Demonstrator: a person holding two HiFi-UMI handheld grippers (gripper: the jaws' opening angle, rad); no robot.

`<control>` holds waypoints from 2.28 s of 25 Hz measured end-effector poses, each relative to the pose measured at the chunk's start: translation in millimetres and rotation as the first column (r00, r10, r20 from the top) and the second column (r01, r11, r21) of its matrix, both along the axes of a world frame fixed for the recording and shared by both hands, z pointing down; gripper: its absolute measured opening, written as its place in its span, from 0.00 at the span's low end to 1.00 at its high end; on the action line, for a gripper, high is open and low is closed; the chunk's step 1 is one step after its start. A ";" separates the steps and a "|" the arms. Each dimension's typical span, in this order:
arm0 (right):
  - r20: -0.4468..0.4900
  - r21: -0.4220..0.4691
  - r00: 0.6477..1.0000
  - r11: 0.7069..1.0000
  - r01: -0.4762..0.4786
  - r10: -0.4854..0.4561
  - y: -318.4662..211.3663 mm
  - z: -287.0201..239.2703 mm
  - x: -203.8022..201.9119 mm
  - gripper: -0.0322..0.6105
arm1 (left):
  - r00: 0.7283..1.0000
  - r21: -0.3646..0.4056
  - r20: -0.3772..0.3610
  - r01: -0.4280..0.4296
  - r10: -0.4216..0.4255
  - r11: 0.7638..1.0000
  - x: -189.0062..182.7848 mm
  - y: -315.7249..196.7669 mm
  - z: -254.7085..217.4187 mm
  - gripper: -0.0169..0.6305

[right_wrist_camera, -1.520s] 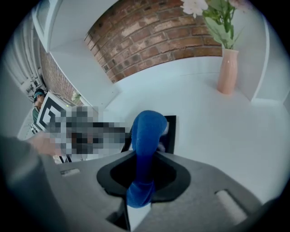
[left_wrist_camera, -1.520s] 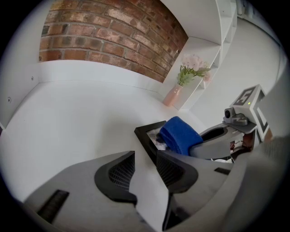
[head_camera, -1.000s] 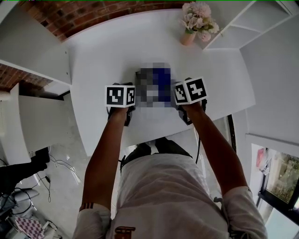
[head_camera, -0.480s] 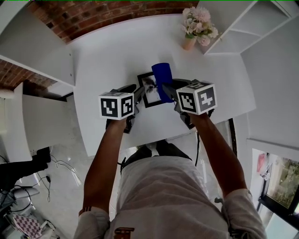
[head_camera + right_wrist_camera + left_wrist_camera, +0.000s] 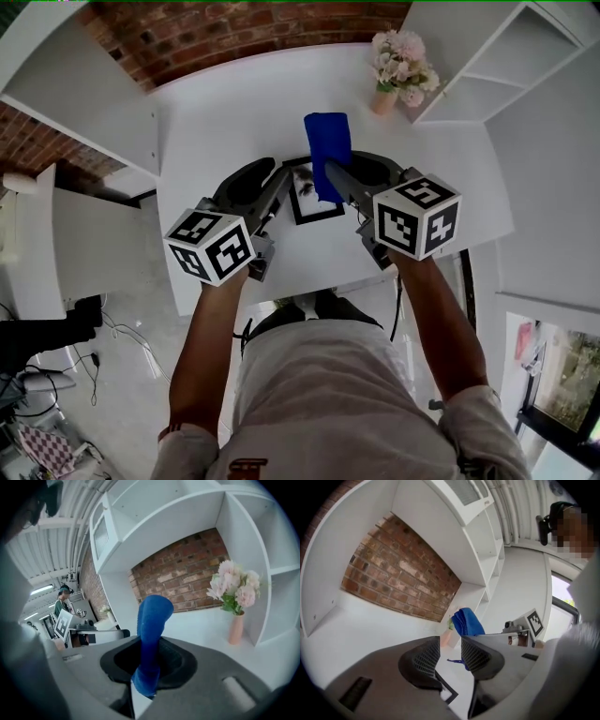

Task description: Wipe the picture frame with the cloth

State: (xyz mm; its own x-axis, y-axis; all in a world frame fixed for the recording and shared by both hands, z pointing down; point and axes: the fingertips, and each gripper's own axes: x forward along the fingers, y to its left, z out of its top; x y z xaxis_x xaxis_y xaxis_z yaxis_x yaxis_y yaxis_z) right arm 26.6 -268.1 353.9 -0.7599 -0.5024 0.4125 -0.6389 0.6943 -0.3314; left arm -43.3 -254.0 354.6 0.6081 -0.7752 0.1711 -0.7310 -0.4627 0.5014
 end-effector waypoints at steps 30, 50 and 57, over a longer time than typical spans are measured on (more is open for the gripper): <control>0.204 0.558 0.965 0.829 0.023 -0.165 75.4 -117.9 -11.4 0.17 | 0.988 0.515 0.142 -0.025 -0.057 0.857 2.2 69.5 -122.4 0.03; 0.194 0.571 0.966 0.821 0.029 -0.168 77.2 -107.1 -13.9 0.16 | 0.989 0.518 0.148 -0.051 -0.031 0.854 13.9 67.0 -118.4 0.03; 0.196 0.571 0.966 0.820 0.025 -0.166 76.6 -108.5 -13.5 0.16 | 0.988 0.521 0.149 -0.051 -0.032 0.852 13.6 67.5 -119.5 0.03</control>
State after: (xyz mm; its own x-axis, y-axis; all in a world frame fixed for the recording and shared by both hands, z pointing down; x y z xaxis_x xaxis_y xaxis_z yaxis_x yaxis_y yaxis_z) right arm 13.1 -191.5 245.4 -0.8524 -0.5117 -0.1076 -0.5153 0.8570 0.0070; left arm -29.7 -186.5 235.1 0.6158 -0.7694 -0.1700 -0.7710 -0.6328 0.0712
